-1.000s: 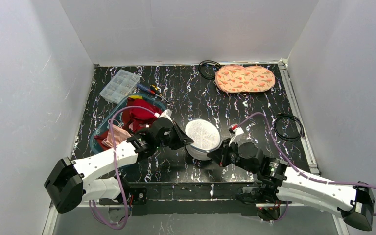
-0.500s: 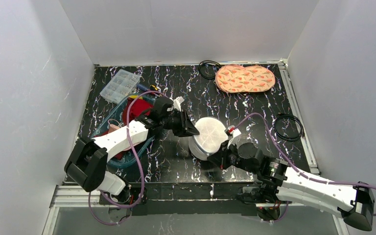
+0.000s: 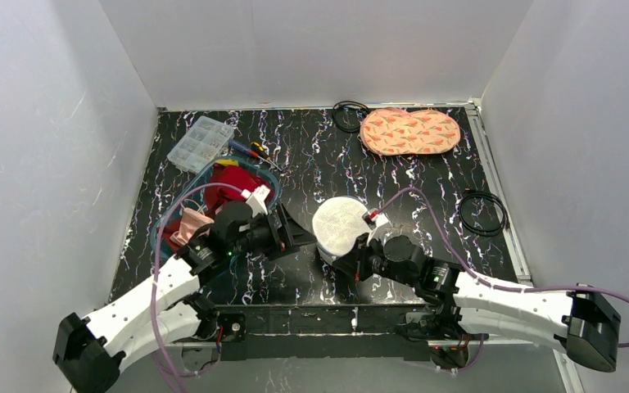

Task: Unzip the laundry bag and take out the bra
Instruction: Unzip the laundry bag at the center of the board.

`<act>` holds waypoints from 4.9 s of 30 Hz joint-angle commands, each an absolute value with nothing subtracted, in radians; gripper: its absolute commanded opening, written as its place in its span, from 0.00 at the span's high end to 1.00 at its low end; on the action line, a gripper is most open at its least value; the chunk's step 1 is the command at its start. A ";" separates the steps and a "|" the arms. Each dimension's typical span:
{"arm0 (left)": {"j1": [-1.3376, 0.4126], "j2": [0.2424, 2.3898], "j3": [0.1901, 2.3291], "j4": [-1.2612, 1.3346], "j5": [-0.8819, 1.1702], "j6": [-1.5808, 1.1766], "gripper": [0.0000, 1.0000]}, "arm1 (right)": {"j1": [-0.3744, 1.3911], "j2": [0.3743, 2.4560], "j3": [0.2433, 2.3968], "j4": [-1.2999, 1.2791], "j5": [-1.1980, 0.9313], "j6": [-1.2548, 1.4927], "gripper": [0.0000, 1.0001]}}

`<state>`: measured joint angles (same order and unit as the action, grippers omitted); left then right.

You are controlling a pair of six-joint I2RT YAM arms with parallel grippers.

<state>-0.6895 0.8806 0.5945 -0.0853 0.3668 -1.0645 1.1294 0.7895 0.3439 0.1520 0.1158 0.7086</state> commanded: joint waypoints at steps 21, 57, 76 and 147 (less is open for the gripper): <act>-0.918 1.108 0.643 -0.018 -0.051 -1.312 0.49 | 1.161 0.865 0.377 0.295 0.127 0.738 0.99; -0.773 1.131 0.750 -0.130 0.267 -0.982 0.97 | 1.167 0.454 0.359 -0.260 0.352 0.739 0.99; -0.904 0.772 0.603 -0.309 0.127 -1.196 0.21 | 1.171 0.723 0.370 0.122 0.188 0.770 0.99; -0.719 0.944 0.605 -0.086 0.327 -1.031 0.31 | 1.333 0.652 0.380 -0.052 0.360 0.684 0.99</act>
<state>-0.7216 1.1027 0.6312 -0.0429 0.3504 -1.0111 1.3254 0.6304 0.3740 -0.1478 0.3794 0.6964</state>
